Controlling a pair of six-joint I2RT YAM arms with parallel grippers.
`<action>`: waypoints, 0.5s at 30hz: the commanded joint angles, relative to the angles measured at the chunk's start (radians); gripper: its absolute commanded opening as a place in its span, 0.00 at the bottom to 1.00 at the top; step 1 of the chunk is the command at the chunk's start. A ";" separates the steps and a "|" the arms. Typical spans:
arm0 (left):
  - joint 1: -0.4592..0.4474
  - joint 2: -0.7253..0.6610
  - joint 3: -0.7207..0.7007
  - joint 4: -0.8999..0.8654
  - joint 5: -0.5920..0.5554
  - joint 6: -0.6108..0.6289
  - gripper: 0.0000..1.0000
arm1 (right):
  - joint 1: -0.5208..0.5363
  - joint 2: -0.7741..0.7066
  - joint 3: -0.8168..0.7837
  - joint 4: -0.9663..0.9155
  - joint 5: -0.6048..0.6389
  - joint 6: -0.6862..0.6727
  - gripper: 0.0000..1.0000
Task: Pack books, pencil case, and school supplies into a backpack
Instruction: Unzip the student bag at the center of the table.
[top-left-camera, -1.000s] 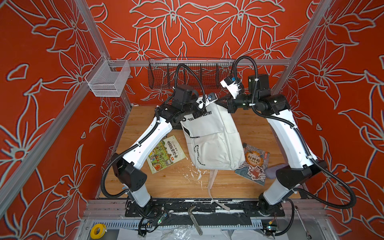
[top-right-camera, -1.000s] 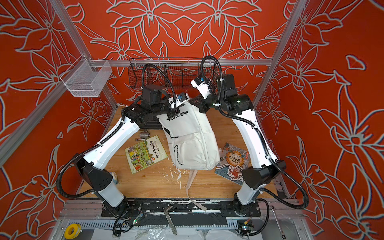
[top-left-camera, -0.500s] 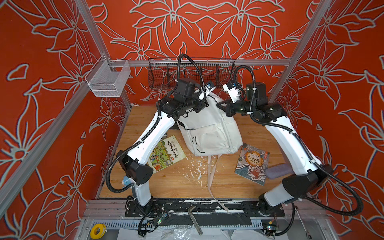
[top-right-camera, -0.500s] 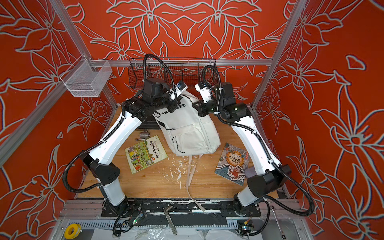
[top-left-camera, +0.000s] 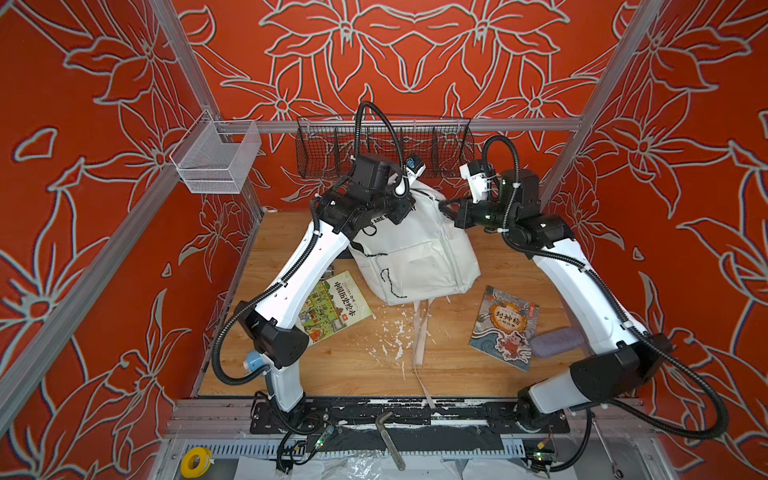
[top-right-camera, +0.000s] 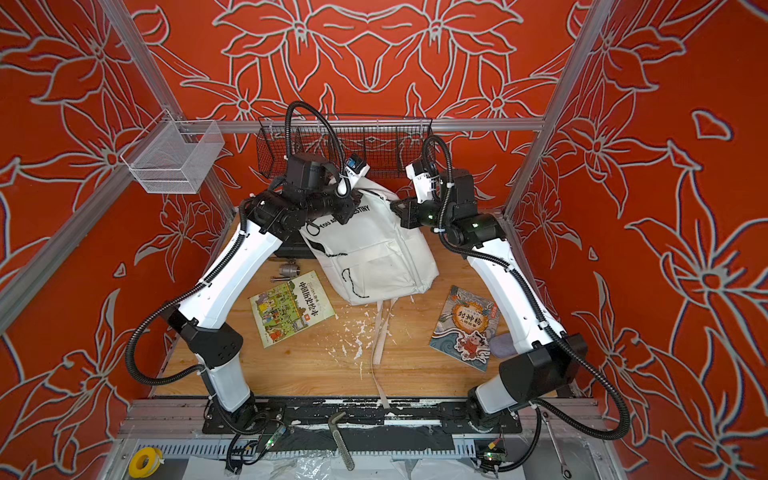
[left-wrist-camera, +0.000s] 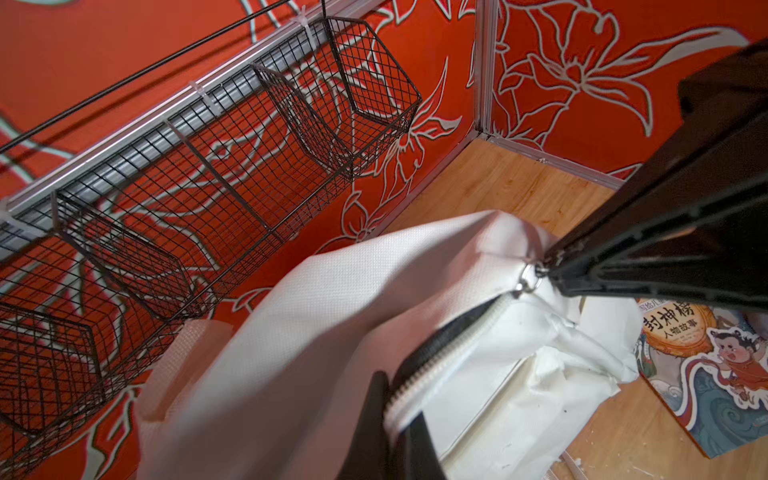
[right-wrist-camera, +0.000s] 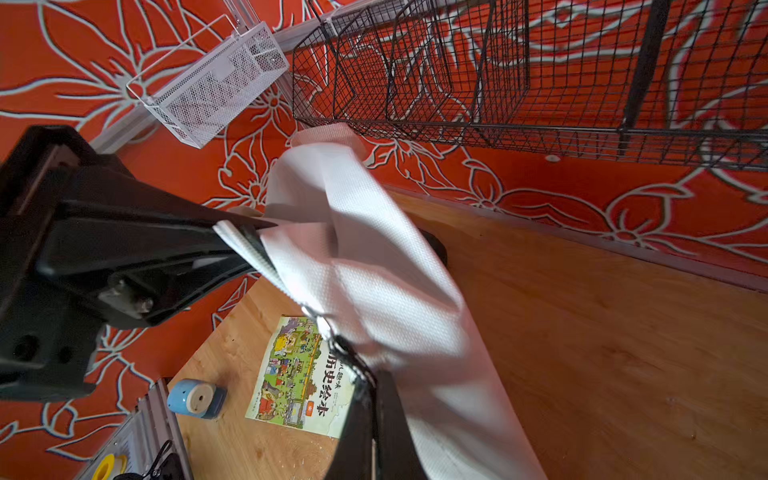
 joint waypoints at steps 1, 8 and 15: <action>0.038 -0.041 0.052 0.026 -0.055 -0.100 0.00 | -0.025 0.000 -0.050 -0.035 0.033 0.016 0.00; 0.042 -0.041 0.102 0.003 0.040 -0.280 0.00 | -0.064 0.030 0.031 -0.070 0.014 -0.002 0.00; 0.042 -0.054 0.104 0.063 0.115 -0.524 0.00 | -0.118 0.142 0.319 -0.202 -0.011 -0.062 0.00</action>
